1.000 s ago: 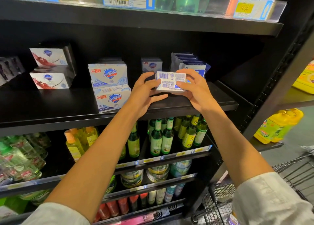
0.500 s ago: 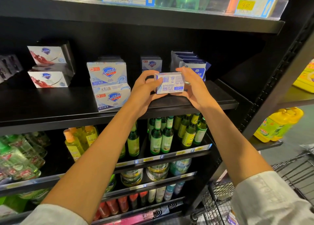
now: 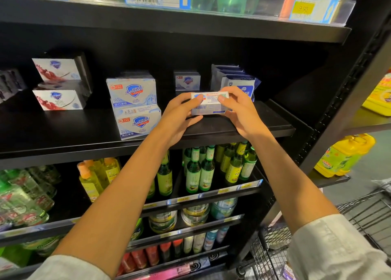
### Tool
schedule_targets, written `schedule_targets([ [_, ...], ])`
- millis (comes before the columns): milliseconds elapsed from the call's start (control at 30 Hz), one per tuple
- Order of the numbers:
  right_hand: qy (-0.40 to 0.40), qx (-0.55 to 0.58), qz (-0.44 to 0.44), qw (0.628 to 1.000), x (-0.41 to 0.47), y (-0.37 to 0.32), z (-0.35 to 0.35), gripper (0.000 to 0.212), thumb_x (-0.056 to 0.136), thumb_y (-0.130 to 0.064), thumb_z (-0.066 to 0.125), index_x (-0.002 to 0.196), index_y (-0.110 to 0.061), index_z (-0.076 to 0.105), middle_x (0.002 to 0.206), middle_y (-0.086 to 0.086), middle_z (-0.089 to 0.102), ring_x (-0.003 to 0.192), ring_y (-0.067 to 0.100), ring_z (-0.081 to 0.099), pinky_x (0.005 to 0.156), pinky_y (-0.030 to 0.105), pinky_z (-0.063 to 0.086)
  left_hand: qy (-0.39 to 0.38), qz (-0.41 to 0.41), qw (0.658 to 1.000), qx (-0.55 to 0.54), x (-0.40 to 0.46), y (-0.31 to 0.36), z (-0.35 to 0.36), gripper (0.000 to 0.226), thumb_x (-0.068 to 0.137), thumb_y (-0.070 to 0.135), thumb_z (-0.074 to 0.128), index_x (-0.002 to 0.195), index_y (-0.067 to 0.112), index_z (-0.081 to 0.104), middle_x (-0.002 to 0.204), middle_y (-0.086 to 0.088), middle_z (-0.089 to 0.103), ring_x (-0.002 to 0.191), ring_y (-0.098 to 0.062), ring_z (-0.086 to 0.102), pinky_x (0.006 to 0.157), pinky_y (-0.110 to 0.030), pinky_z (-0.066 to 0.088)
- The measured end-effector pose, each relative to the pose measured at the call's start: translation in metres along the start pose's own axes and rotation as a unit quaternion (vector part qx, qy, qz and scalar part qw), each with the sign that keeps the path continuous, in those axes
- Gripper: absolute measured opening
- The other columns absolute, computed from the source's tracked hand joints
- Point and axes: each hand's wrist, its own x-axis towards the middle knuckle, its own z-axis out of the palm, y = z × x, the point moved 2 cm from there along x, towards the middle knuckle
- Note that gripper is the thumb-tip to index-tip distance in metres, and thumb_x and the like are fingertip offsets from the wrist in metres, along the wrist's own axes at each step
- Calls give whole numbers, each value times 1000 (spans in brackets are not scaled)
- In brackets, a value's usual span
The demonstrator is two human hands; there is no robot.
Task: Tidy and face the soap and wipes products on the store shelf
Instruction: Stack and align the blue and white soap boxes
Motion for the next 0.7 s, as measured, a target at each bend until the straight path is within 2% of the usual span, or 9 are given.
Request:
schedule_targets([
  [167,-5,-8,3,1000,2,3,0,10,106,-16,59,115,-16,61,121,0,67,121,15,67,98,42,60,2,3,1000,-4,-1,0,-1,30,98,15,72,126,3,67,126,-16,71,120,-28,69,101,-43,59],
  [300,-14,3,21,1000,2,4,1,32,103,-30,62,126,-8,59,133,13,63,129,28,63,98,54,59,11,28,1000,8,-2,1,-2,28,98,9,70,125,8,69,120,-10,74,119,-22,70,98,-39,60],
  [400,-4,22,43,999,0,1,4,43,97,-37,66,130,-10,59,134,14,62,129,29,63,96,53,60,22,38,999,10,-2,1,-2,29,97,9,71,126,9,68,122,-10,73,120,-22,68,95,-35,61],
  [467,2,27,41,999,0,1,3,46,98,-35,67,134,-7,58,135,13,61,129,29,63,95,52,60,21,43,999,17,-2,0,-3,30,96,10,73,127,11,69,125,-11,71,123,-24,66,97,-35,60],
  [533,6,19,36,999,0,1,2,38,103,-27,66,134,-5,59,131,10,64,126,26,66,95,50,61,17,45,999,24,-3,1,-4,32,96,10,73,128,13,68,126,-11,71,124,-24,65,99,-37,60],
  [633,12,6,26,1000,0,0,0,29,102,-18,66,130,-9,63,120,2,71,120,19,69,90,41,63,13,44,999,9,-5,2,-3,35,97,5,71,131,11,65,126,-11,69,122,-24,66,100,-40,59],
  [700,4,3,15,1000,-1,-1,-1,31,102,-16,66,132,-9,62,122,5,72,121,21,69,93,42,62,15,37,999,-5,-6,3,-2,38,97,4,69,134,11,61,128,-12,67,121,-24,66,101,-42,59],
])
